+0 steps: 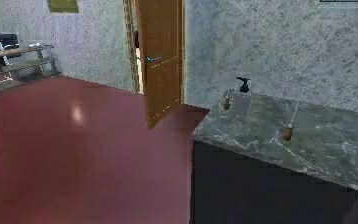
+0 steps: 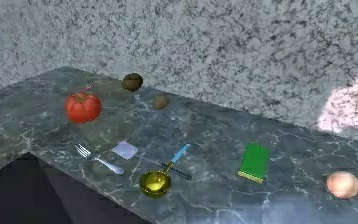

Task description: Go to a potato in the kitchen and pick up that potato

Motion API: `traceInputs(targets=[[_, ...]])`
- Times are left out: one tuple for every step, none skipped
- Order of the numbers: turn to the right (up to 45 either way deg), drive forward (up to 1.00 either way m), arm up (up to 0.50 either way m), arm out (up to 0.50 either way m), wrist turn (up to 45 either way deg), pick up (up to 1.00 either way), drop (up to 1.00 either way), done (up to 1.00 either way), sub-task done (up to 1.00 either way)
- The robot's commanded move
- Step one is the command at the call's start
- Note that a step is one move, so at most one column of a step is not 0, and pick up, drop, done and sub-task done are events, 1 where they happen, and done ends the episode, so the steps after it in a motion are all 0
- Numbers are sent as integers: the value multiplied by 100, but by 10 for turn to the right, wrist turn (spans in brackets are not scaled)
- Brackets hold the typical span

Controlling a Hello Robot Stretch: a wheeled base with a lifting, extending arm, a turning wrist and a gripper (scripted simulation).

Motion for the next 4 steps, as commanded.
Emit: traceInputs(targets=[[270,0,0,0,0,0,0,0,0],[0,5,0,0,0,0,0,0,0],[-210,0,0,0,0,0,0,0,0],[0,0,50,0,0,0,0,0,0]])
